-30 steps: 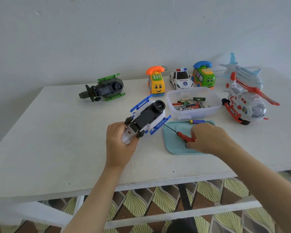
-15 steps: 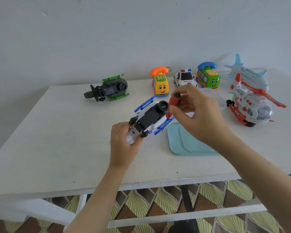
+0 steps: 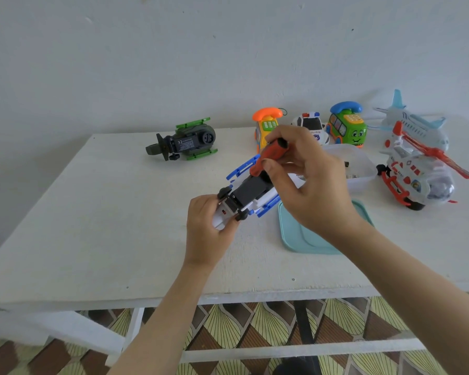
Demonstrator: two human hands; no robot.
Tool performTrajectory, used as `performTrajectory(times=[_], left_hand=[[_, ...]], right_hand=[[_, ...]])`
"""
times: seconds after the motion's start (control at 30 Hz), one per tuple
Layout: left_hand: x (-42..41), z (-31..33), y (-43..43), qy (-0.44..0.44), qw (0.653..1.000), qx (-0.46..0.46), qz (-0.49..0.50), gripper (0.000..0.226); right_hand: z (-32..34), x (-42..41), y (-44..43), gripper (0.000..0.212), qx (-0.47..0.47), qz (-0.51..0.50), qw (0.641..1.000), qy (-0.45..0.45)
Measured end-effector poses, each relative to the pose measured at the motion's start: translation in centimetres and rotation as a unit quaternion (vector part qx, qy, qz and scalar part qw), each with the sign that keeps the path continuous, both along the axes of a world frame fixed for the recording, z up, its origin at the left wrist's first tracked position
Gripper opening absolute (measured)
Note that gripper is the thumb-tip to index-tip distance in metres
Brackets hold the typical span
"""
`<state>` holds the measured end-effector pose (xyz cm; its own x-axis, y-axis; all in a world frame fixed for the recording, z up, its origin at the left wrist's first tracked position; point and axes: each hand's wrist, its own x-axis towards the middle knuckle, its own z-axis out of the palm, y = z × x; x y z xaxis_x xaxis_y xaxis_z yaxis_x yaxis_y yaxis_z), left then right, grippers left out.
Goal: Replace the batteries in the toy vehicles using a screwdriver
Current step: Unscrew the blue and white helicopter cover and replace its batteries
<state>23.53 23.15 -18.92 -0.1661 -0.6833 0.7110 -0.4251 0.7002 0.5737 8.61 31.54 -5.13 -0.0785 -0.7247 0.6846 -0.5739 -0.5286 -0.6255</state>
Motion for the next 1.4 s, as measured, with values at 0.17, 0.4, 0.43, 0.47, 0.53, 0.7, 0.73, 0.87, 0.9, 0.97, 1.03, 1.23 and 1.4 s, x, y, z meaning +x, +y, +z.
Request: performTrajectory(times=[0.17, 0.4, 0.43, 0.47, 0.53, 0.7, 0.73, 0.87, 0.9, 0.97, 1.03, 1.23, 1.4], left_hand=[[0.00, 0.03, 0.02, -0.002, 1.000, -0.001, 0.005, 0.034], [-0.05, 0.17, 0.06, 0.002, 1.000, -0.002, 0.010, 0.033], [-0.04, 0.13, 0.03, 0.001, 1.000, -0.002, 0.009, 0.033], [-0.02, 0.08, 0.01, 0.000, 1.000, -0.001, 0.007, 0.034], [0.00, -0.01, -0.04, -0.001, 1.000, 0.000, 0.005, 0.034], [0.03, -0.14, -0.15, 0.000, 1.000, 0.001, 0.008, 0.033], [0.04, -0.16, -0.17, -0.001, 1.000, 0.002, 0.009, 0.033], [0.07, -0.10, -0.12, 0.001, 1.000, 0.001, 0.006, 0.034], [0.05, -0.06, -0.09, 0.003, 1.000, 0.001, 0.004, 0.034], [0.05, -0.05, -0.08, 0.003, 1.000, 0.000, 0.002, 0.034], [0.08, -0.10, -0.13, 0.002, 1.000, 0.000, 0.001, 0.033], [0.10, -0.10, -0.19, 0.004, 1.000, -0.001, 0.001, 0.033], [0.10, 0.05, -0.04, 0.010, 1.000, -0.003, 0.001, 0.034]], right_hand=[[-0.18, 0.02, -0.04, 0.022, 0.009, 0.006, 1.000, -0.002], [-0.15, 0.13, 0.10, 0.021, -0.001, 0.012, 1.000, 0.021], [-0.15, 0.13, 0.12, 0.021, -0.003, 0.010, 1.000, 0.020], [-0.12, 0.10, 0.13, 0.021, -0.005, 0.009, 1.000, 0.018], [-0.11, 0.03, 0.11, 0.021, -0.008, 0.008, 1.000, 0.016], [-0.26, -0.11, 0.09, 0.022, -0.002, 0.006, 1.000, 0.029], [-0.32, -0.11, 0.09, 0.022, 0.000, 0.006, 1.000, 0.029], [-0.31, -0.10, 0.11, 0.022, -0.005, 0.005, 1.000, 0.028], [-0.27, -0.07, 0.11, 0.022, -0.008, 0.005, 1.000, 0.028], [-0.17, 0.04, 0.11, 0.023, -0.013, 0.008, 1.000, 0.027], [-0.15, 0.15, 0.09, 0.022, -0.014, 0.011, 1.000, 0.025], [-0.39, 0.24, 0.06, 0.020, -0.006, 0.009, 0.999, 0.039], [-0.46, 0.22, 0.01, 0.021, -0.010, 0.004, 0.998, 0.058]])
